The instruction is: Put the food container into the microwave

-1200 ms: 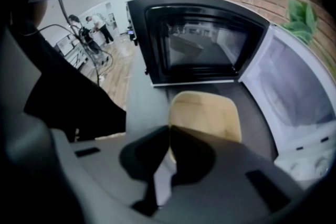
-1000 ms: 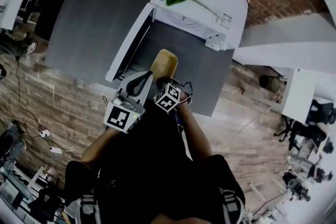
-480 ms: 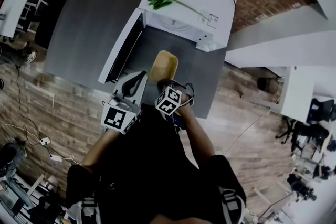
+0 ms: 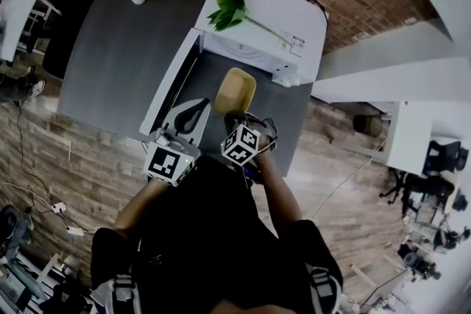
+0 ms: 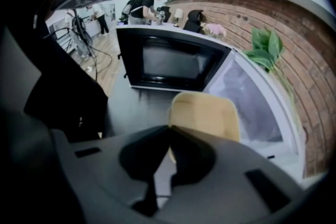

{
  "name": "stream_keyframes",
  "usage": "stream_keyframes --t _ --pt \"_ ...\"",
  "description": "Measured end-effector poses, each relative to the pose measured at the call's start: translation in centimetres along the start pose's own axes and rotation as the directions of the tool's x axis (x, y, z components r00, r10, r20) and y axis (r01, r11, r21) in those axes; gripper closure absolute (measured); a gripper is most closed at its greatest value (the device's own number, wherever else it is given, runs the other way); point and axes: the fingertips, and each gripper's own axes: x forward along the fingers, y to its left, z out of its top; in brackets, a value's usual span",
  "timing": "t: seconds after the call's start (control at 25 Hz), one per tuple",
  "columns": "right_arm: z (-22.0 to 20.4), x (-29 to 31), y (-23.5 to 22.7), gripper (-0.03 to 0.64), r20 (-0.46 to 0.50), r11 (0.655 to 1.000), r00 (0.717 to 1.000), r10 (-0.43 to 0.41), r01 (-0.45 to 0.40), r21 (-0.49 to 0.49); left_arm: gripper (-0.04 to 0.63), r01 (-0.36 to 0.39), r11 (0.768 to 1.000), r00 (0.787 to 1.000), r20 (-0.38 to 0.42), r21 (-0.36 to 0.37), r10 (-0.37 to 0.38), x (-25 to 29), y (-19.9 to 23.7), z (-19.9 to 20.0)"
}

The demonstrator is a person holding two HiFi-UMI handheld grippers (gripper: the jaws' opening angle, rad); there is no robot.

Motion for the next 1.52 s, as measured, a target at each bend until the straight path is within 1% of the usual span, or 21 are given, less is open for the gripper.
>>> stream_keyframes --t 0.12,0.32,0.44,0.52,0.72,0.88,1.12,1.4,1.52 --pt "0.5 0.3 -2.0 0.581 0.002 0.999 0.999 -0.032 0.032 -0.002 0.560 0.016 1.000 1.000 0.005 0.007 -0.016 1.1 0.6 0.2" --pt "0.5 1.4 -5.4 0.581 -0.001 0.997 0.997 -0.075 0.075 -0.015 0.561 0.029 1.000 1.000 0.008 -0.009 -0.028 2.8 1.2 0.3" --pt "0.3 2.1 -7.1 0.581 -0.008 0.996 0.996 -0.092 0.092 -0.021 0.560 0.026 0.999 1.000 0.000 -0.031 -0.026 3.8 1.2 0.6" --pt "0.4 2.6 -8.3 0.581 -0.009 0.995 0.995 -0.100 0.100 -0.019 0.560 0.019 0.999 1.000 -0.009 -0.031 -0.019 4.4 1.4 0.5" --pt "0.6 3.5 -10.8 0.581 -0.002 0.993 0.993 -0.115 0.115 -0.011 0.561 0.020 0.999 1.000 -0.004 -0.049 -0.020 5.5 1.4 0.6" --pt "0.7 4.5 -12.2 0.581 -0.008 0.991 0.992 -0.130 0.130 -0.028 0.561 0.007 0.999 1.000 -0.020 -0.050 -0.008 6.0 1.8 0.2" --pt "-0.2 6.6 -13.6 0.581 -0.041 0.985 0.986 -0.163 0.160 -0.060 0.561 -0.002 0.998 0.999 -0.035 -0.061 -0.001 6.6 2.1 -0.3" --pt "-0.3 8.6 -15.6 0.581 -0.047 0.981 0.981 -0.189 0.187 -0.055 0.560 -0.008 0.997 0.999 -0.051 -0.076 0.004 7.1 2.4 -1.1" --pt "-0.3 9.6 -16.3 0.581 -0.050 0.978 0.978 -0.203 0.200 -0.067 0.561 -0.018 0.996 0.998 -0.061 -0.084 0.013 7.3 2.9 -1.5"
